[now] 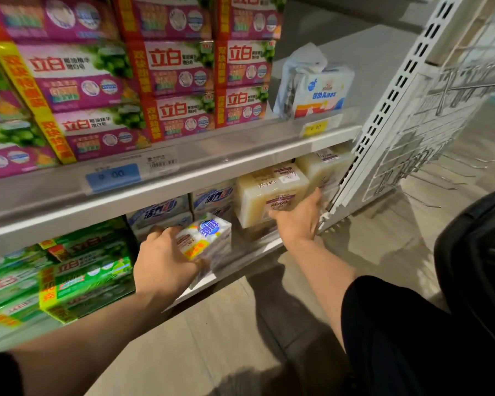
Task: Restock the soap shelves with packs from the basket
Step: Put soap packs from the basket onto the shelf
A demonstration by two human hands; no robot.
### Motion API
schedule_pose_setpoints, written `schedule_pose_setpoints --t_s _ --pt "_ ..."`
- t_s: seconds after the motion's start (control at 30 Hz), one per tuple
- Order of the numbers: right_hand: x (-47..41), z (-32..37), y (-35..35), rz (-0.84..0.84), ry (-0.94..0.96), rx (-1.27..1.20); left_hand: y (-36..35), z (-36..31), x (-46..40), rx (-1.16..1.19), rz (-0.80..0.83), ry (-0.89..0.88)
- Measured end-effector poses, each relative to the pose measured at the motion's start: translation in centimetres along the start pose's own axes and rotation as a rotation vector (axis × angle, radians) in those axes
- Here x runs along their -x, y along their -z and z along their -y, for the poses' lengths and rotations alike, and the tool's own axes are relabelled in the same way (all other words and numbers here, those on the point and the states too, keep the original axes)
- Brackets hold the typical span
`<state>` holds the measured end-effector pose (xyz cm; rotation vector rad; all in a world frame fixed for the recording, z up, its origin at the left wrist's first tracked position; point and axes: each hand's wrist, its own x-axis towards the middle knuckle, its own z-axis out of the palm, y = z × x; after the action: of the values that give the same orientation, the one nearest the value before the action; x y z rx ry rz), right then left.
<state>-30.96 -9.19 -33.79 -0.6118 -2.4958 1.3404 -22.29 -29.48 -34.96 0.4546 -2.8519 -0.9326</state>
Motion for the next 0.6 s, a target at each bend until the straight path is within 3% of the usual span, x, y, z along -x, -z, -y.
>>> schedule_pose_setpoints --t_s 0.2,0.6 --pt "0.5 -1.3 -1.8 0.192 -0.065 -0.140 -0.3 0.4 0.3 0.000 -0.004 0.010" --pt "-0.9 -1.5 -2.2 0.148 0.023 -0.223 -1.7 -0.1 0.1 0.010 -0.003 -0.003"
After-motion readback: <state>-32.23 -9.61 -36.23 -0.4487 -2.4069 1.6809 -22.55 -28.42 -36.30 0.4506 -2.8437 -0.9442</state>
